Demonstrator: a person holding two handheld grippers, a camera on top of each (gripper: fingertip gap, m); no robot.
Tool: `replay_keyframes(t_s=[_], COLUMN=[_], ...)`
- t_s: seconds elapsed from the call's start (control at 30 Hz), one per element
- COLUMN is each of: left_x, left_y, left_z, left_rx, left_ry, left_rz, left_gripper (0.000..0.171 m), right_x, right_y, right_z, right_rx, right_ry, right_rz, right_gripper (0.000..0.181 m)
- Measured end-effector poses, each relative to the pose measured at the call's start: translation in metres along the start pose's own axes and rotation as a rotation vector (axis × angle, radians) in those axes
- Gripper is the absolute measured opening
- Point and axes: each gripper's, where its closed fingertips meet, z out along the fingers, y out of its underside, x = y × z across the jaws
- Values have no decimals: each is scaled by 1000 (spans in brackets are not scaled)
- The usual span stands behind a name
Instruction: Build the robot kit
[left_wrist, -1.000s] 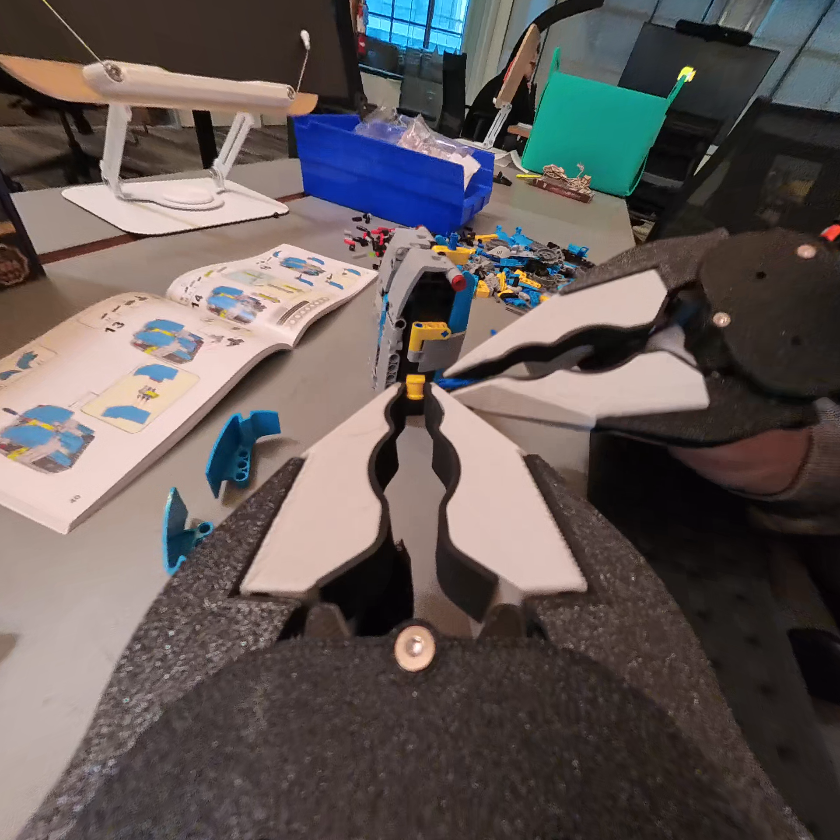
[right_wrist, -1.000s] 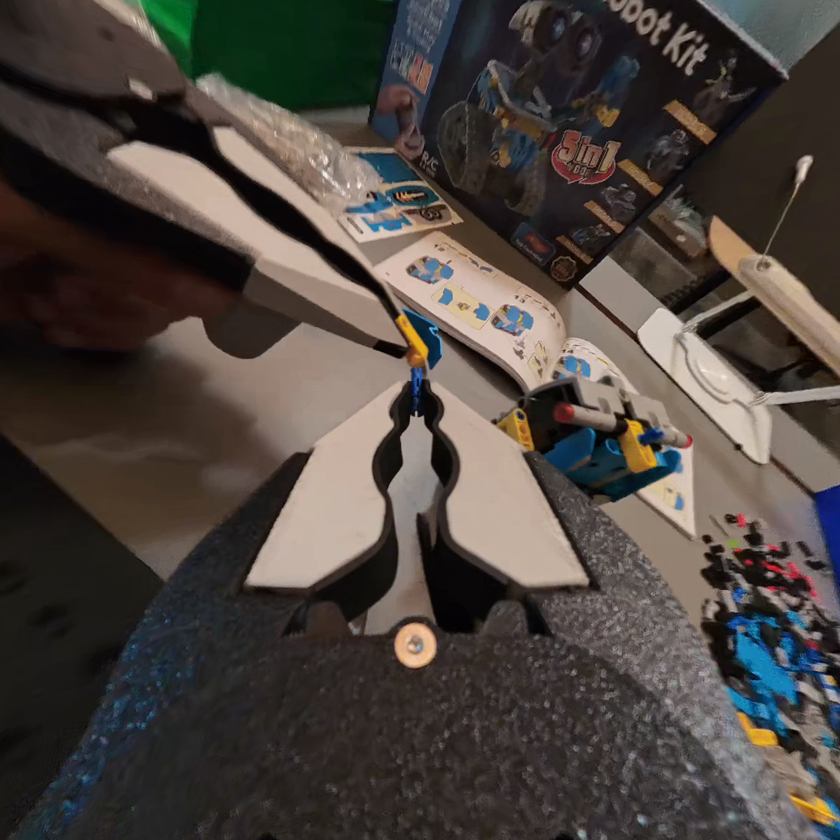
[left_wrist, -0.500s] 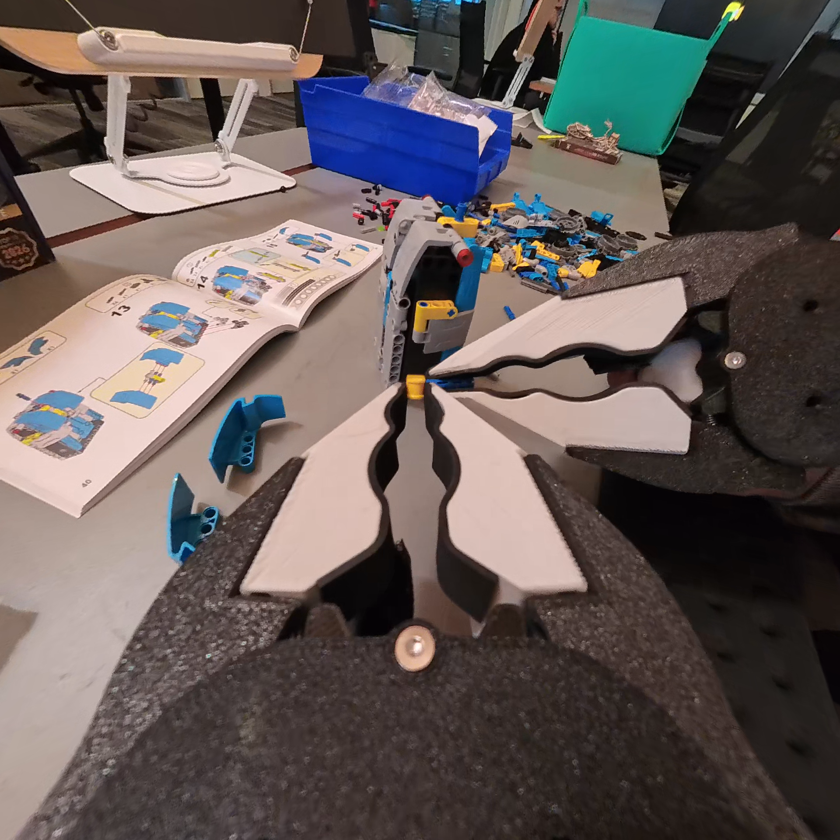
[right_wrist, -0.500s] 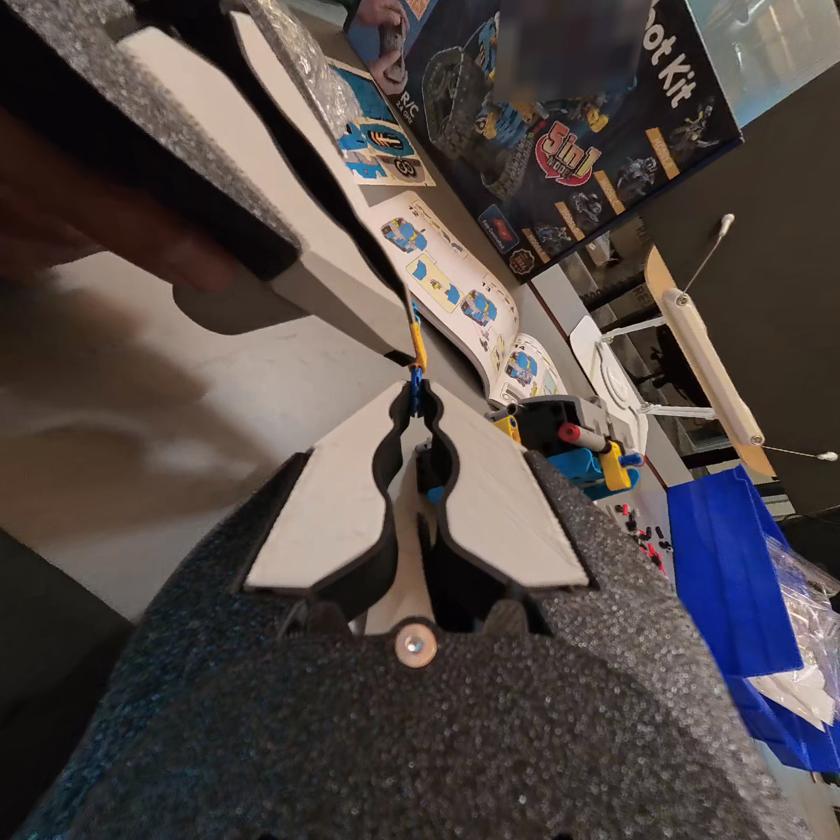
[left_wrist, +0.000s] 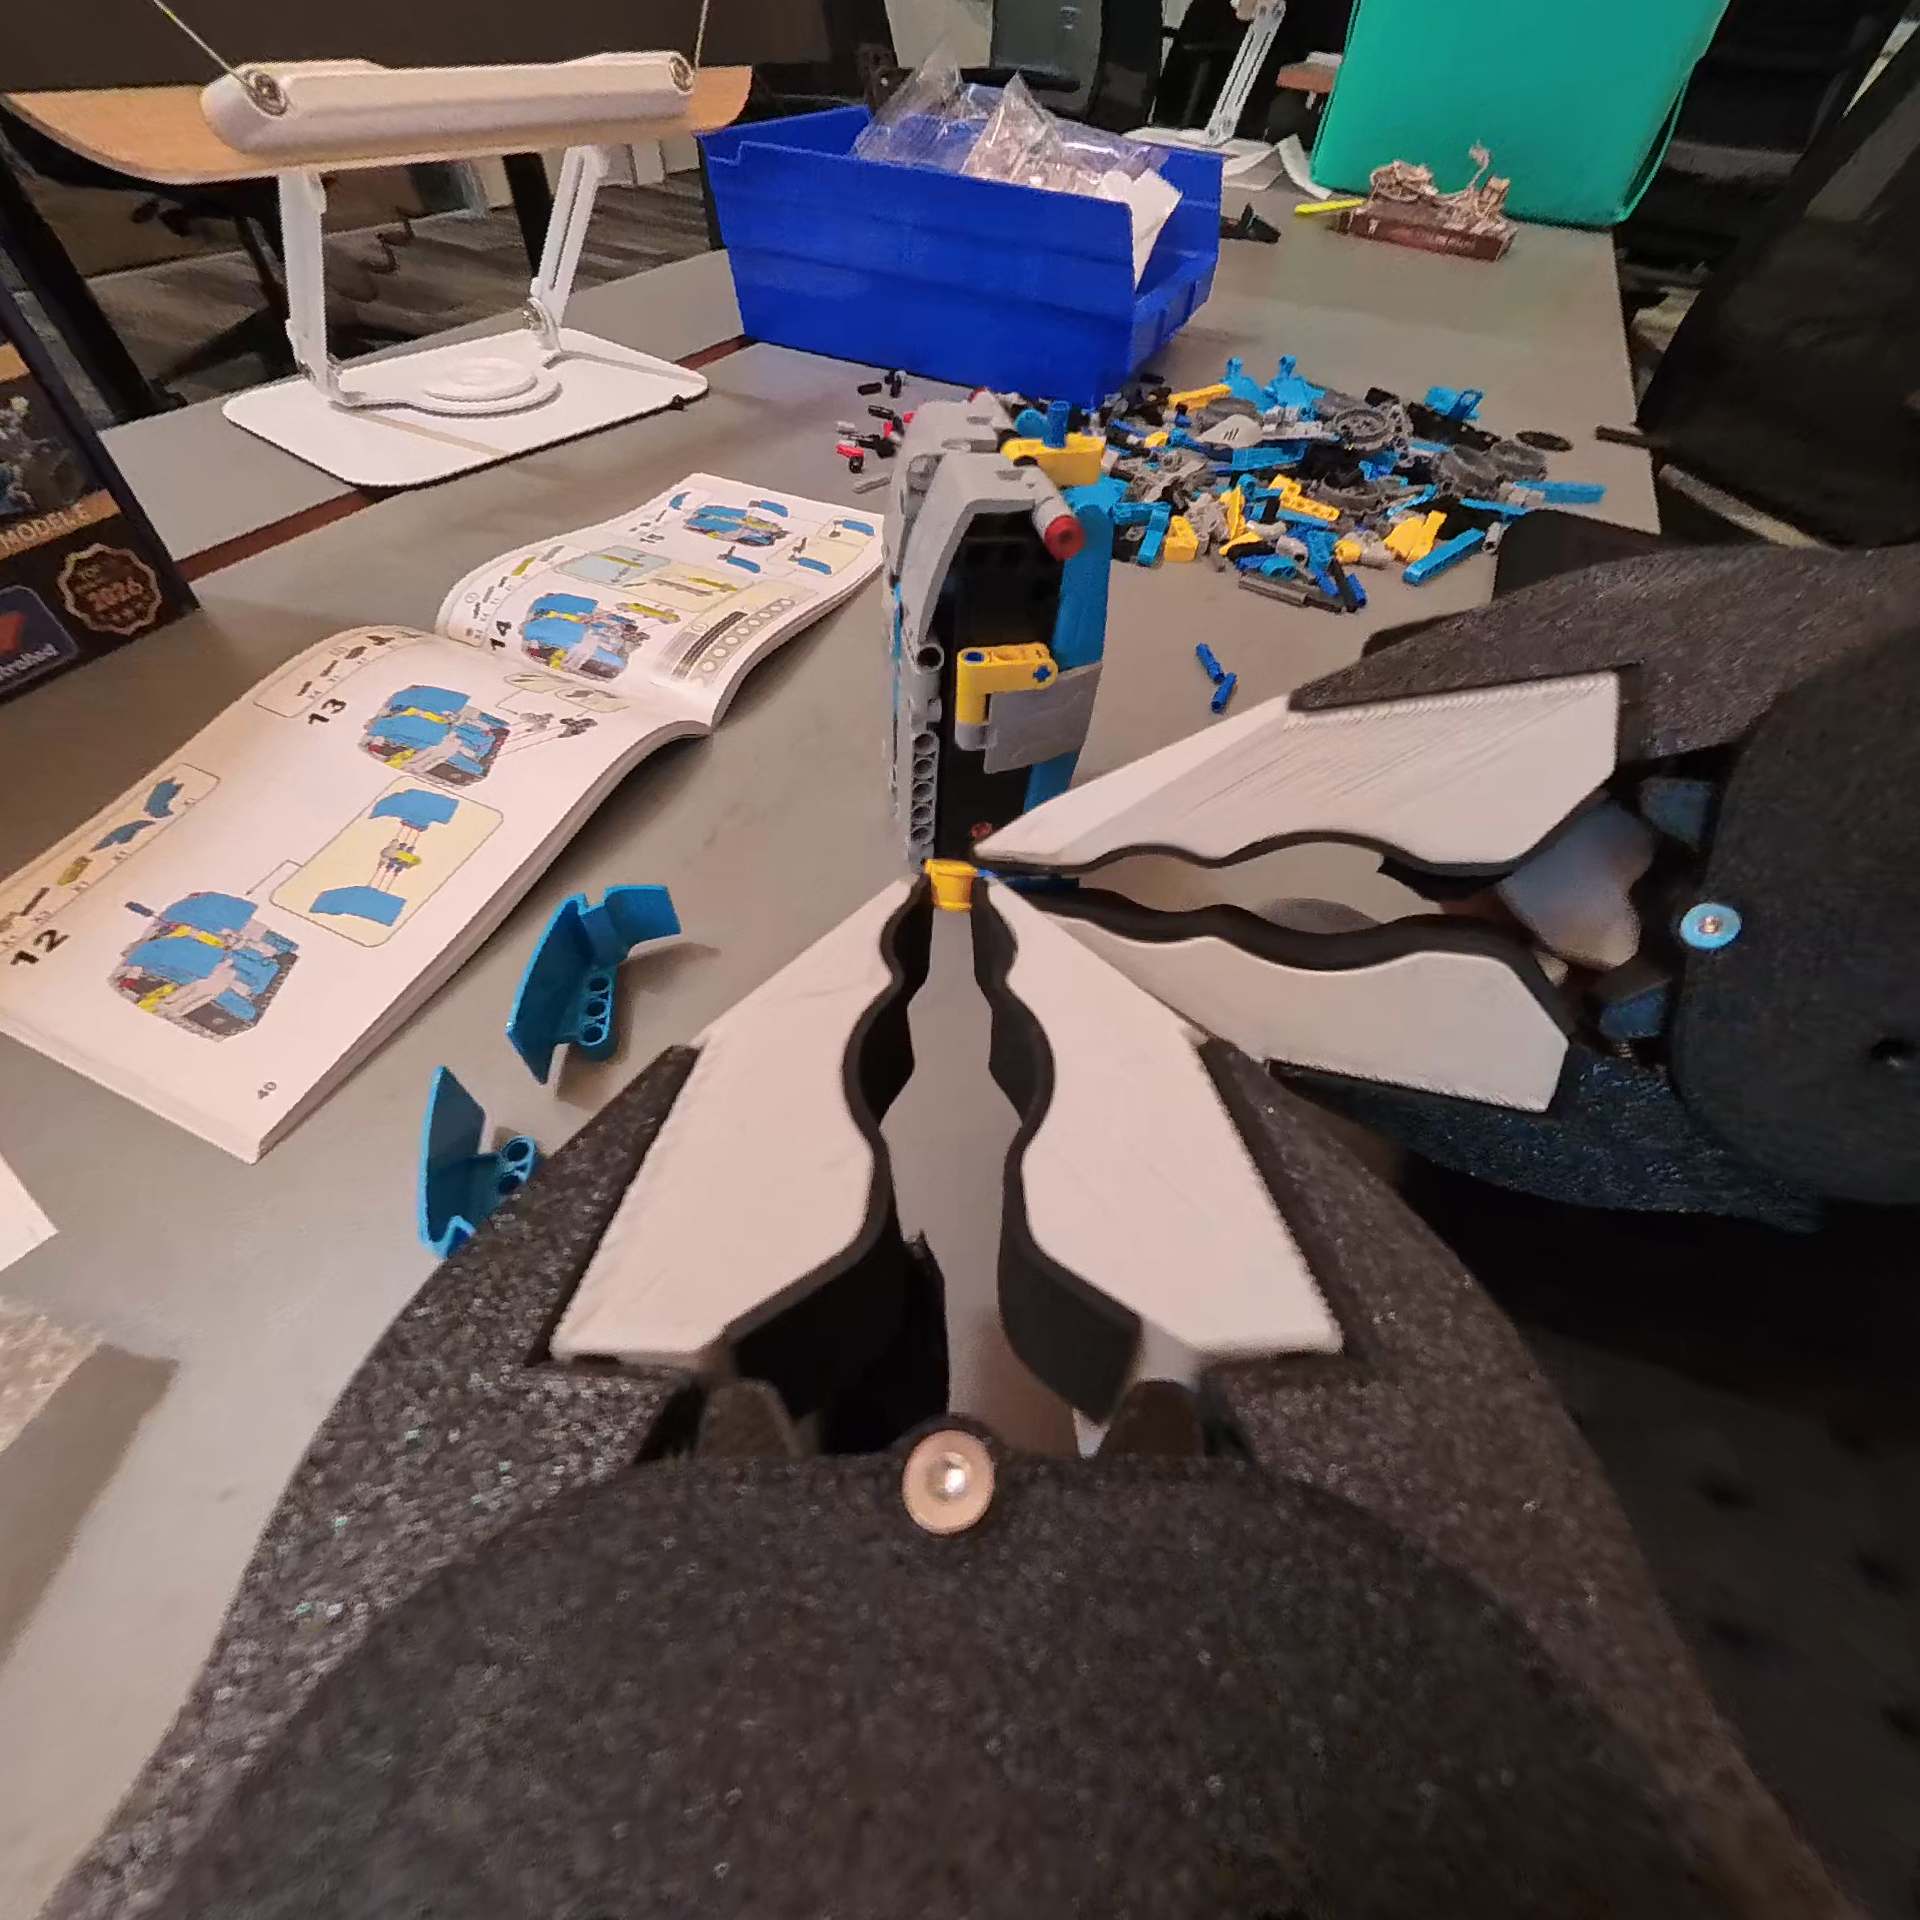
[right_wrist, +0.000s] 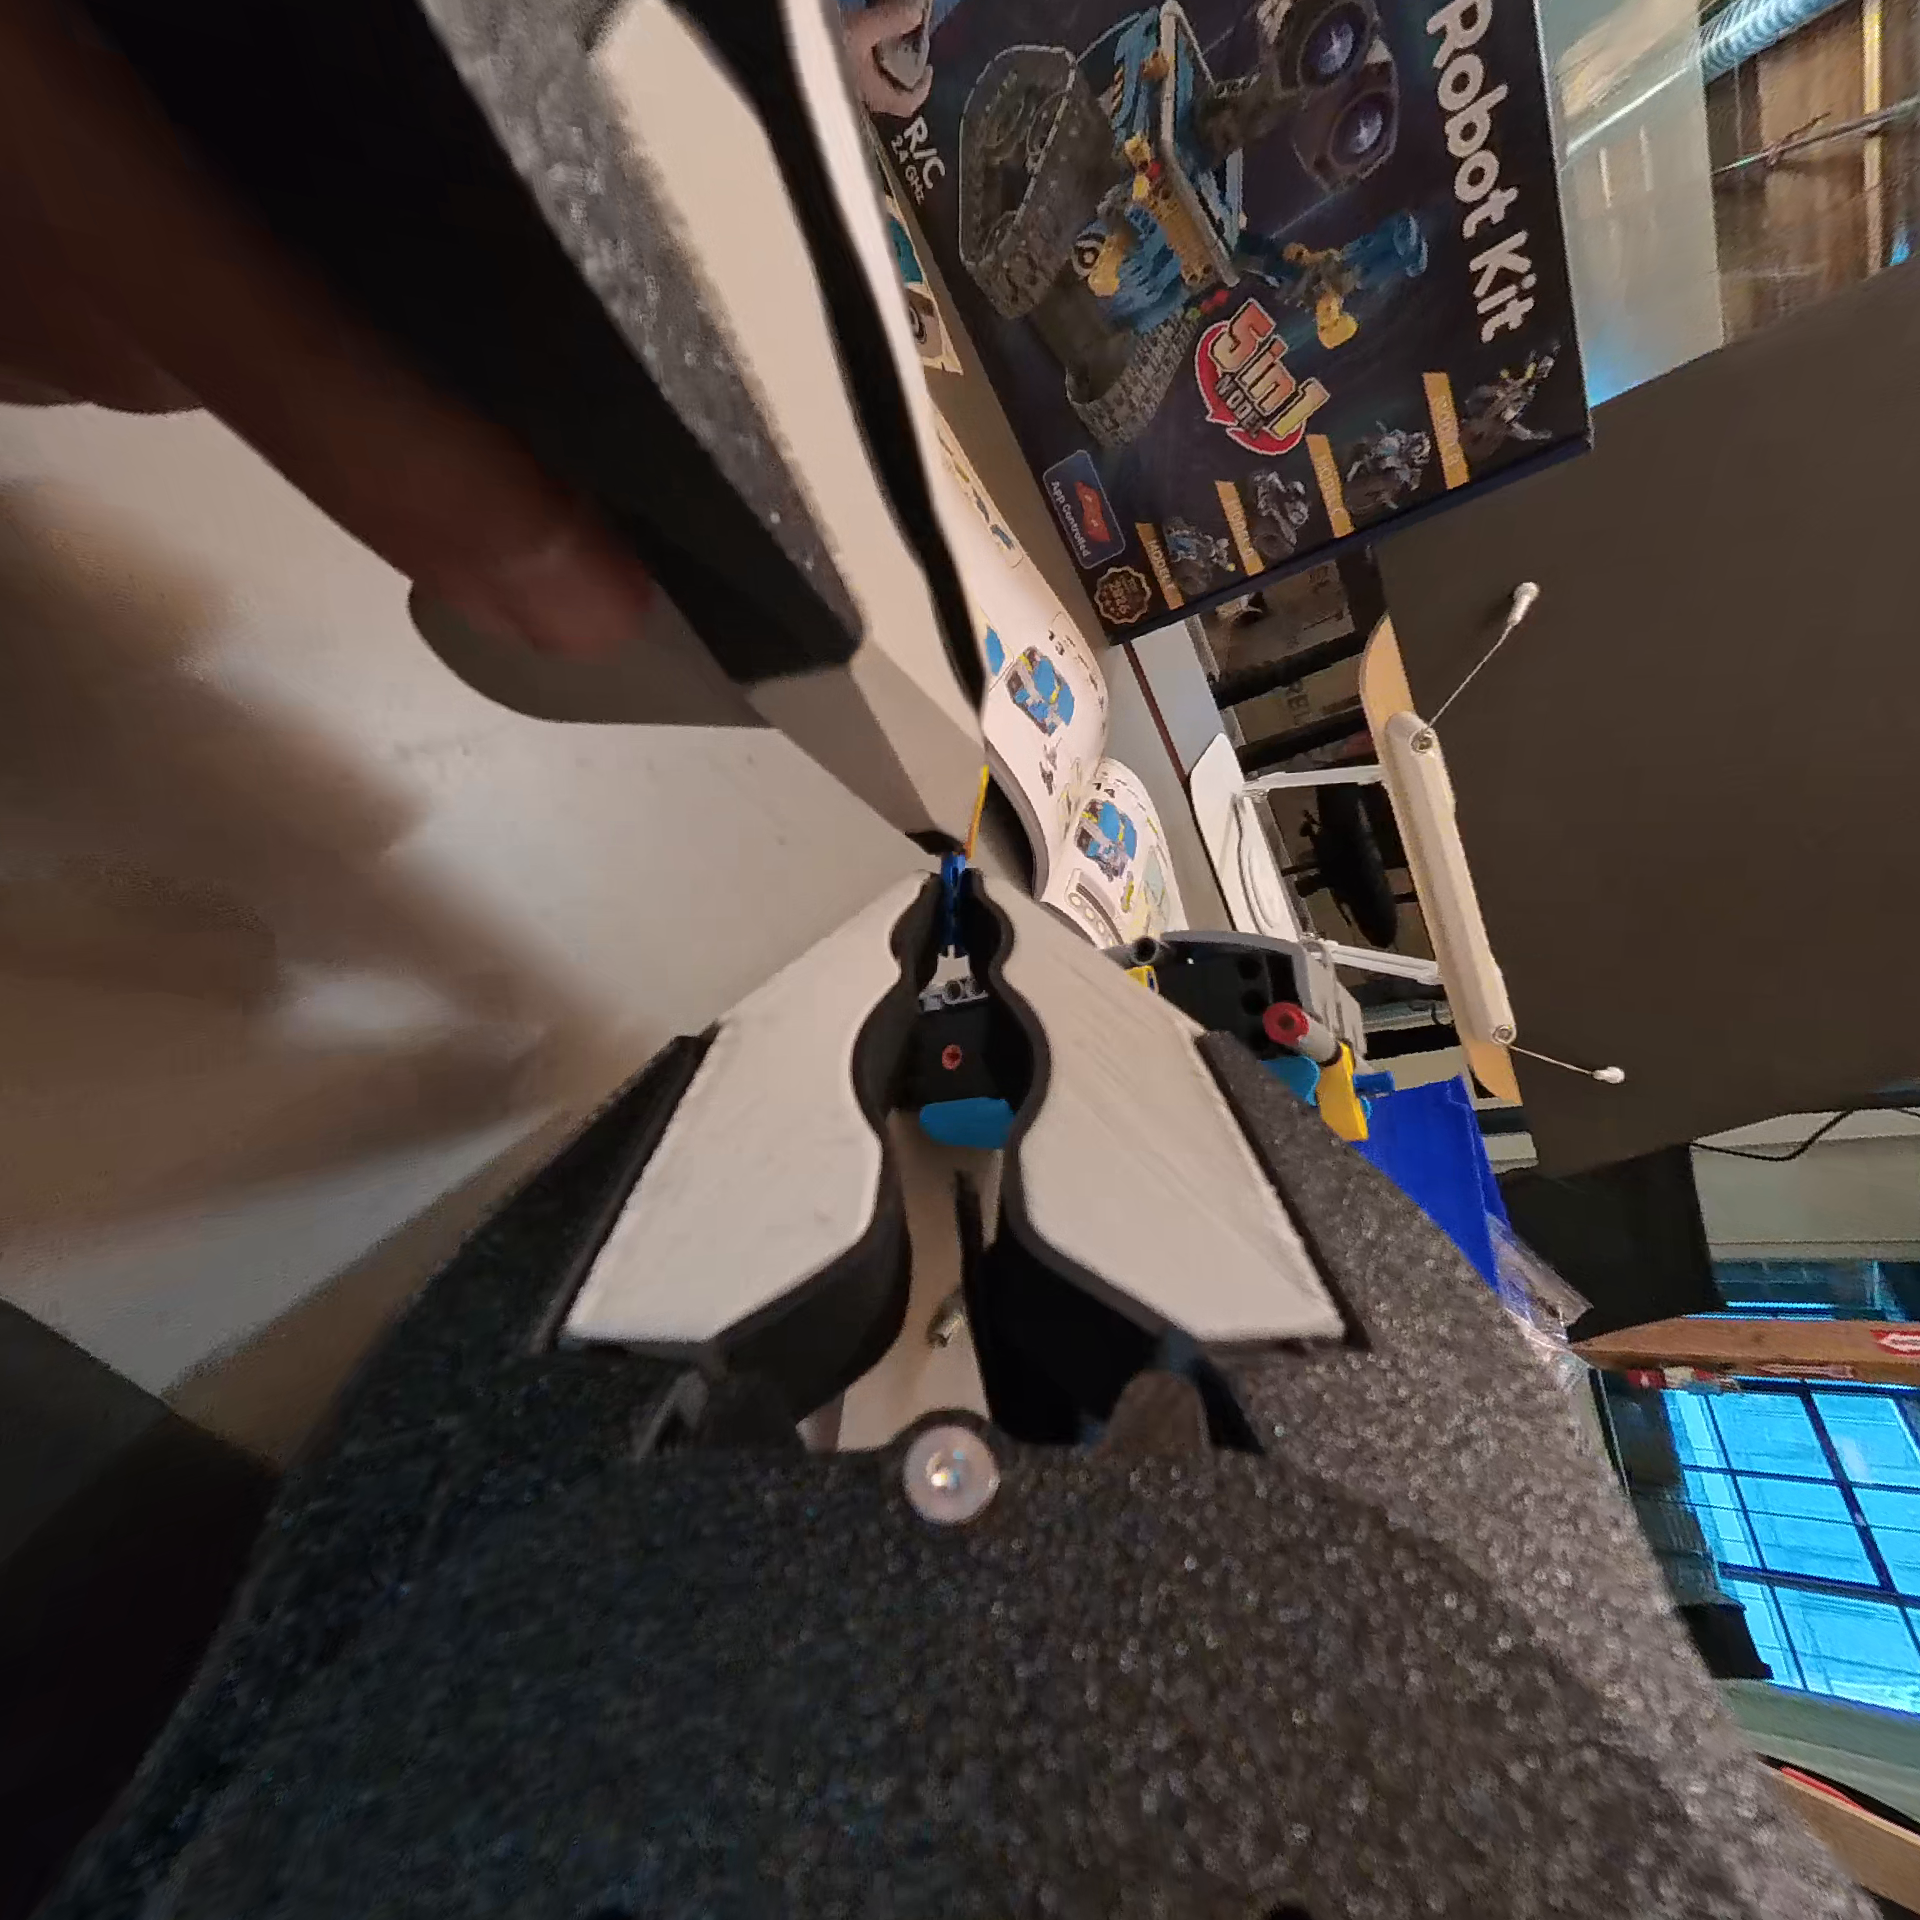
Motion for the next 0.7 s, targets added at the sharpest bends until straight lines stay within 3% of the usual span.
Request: replay_keyframes(t_s=[0.1,0.2,0.3,0.47,0.6,0.7], left_x=[1,2,3,3,0,-2], left_y=[1,0,-1,-3,-4,-12], left_z=[0,0,0,-1,0,-3], left_rx=[-8,6,17,23,36,85], left_ry=[13,113,164,162,178,249], left_rz=[-9,-188,-255,-212,-228,-278], left_gripper=[6,6,6,6,6,6], right_x=[-1,1,3,5,7,12], right_y=[0,-1,-1,-1,-3,-7], right_z=[-1,-2,-2,-3,-2,-8], right_rx=[-3,15,22,37,92,180], right_ry=[9,23,17,23,-60,-135], right_rz=[-27,-29,-13,-10,144,266], right_gripper=[2,3,3,4,6,34])
